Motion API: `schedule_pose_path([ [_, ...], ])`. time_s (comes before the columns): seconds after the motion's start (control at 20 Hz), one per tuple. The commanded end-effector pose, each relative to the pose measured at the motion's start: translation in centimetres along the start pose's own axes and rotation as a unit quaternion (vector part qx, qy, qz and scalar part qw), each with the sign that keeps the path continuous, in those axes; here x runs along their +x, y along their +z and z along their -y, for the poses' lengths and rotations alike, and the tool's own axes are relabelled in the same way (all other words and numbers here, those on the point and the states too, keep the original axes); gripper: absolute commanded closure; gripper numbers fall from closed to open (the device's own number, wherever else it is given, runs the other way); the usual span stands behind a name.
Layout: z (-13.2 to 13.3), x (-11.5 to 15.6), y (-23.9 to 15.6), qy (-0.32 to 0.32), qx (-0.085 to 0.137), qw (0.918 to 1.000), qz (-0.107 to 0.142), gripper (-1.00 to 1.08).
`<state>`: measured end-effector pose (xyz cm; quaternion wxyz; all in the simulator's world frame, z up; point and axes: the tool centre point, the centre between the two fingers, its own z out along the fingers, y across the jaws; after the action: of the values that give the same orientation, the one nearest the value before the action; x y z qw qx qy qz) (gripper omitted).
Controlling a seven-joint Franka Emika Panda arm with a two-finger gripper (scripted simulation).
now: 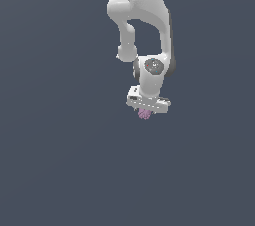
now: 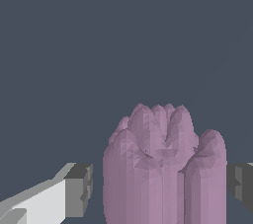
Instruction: Pick up the object and move it to a goal position.
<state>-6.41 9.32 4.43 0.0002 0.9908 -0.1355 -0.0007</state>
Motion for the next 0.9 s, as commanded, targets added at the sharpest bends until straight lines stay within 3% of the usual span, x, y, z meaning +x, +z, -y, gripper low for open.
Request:
schedule_pose_path([
  [0.0, 0.04, 0.07, 0.37, 0.000, 0.000, 1.0000, -0.001, -0.92],
  [0.05, 0.04, 0.08, 0.40, 0.000, 0.000, 1.0000, -0.001, -0.92],
  [0.1, 0.04, 0.08, 0.40, 0.000, 0.000, 1.0000, -0.001, 1.08],
  [0.85, -0.11, 0.65, -0.20, 0.000, 0.001, 1.0000, -0.001, 1.08],
])
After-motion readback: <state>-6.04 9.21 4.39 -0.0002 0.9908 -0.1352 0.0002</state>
